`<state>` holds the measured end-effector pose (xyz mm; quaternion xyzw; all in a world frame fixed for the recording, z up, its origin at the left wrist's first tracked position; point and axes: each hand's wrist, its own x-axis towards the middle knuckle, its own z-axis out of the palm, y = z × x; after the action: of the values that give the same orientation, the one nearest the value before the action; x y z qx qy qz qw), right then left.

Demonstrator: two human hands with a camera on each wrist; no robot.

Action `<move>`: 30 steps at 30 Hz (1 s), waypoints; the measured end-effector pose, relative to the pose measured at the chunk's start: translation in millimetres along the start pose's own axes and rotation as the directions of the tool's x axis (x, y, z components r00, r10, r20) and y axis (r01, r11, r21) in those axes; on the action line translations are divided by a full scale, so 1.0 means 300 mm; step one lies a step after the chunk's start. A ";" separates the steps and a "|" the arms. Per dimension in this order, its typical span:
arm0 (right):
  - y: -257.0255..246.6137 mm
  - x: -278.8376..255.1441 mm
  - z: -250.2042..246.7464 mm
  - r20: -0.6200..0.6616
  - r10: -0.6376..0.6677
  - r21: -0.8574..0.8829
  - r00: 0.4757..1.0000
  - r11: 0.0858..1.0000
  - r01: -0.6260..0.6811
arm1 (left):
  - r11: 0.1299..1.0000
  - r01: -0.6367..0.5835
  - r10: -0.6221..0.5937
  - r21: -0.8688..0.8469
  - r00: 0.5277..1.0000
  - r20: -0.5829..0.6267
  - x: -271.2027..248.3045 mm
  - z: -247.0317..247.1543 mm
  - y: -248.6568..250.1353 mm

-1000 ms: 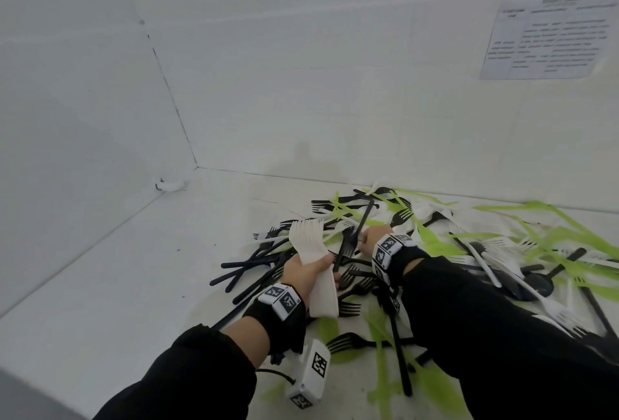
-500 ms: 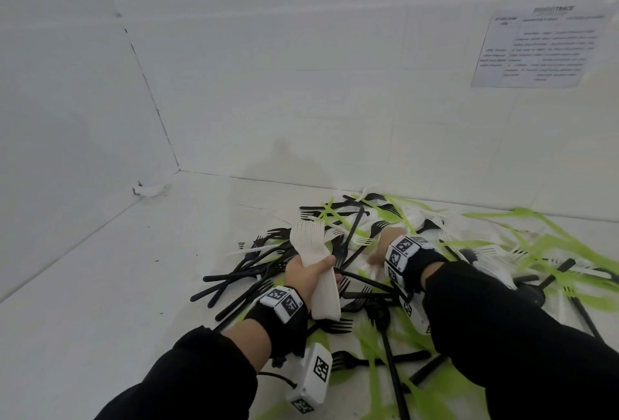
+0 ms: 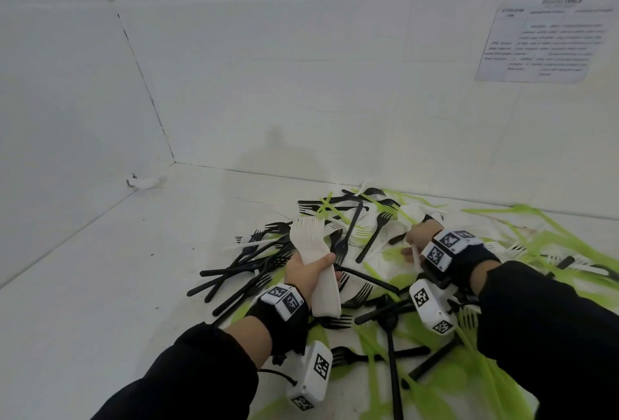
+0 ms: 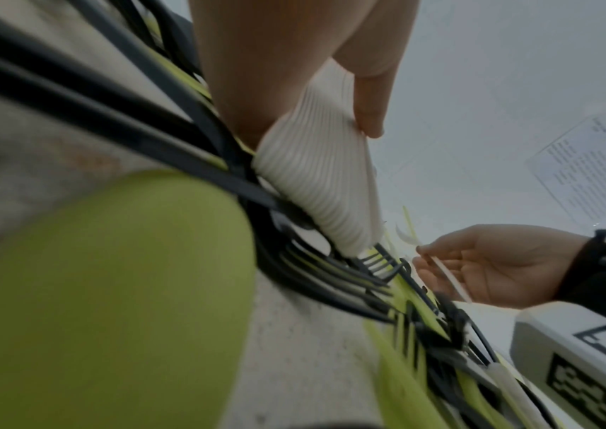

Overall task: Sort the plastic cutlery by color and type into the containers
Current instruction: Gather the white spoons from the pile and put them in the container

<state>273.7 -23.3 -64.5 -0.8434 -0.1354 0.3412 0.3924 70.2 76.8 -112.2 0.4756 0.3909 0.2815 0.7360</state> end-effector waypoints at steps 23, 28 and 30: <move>-0.088 -0.048 0.106 0.089 -0.094 -0.828 0.992 0.547 0.127 | 1.000 0.001 -0.001 0.017 1.000 0.017 0.028 0.010 0.023; -0.083 -0.044 0.103 0.174 -0.118 -0.899 0.978 0.386 0.206 | 1.000 0.003 -0.003 0.024 1.000 0.015 0.025 0.021 0.028; -0.090 -0.056 0.120 0.169 -0.144 -0.877 0.975 0.430 0.215 | 1.000 -0.001 0.000 0.028 1.000 0.013 0.021 0.028 0.029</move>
<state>237.9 6.3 -52.8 -0.8918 -0.3959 0.2046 -0.0783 80.2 81.2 -104.1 0.4877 0.3898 0.2731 0.7318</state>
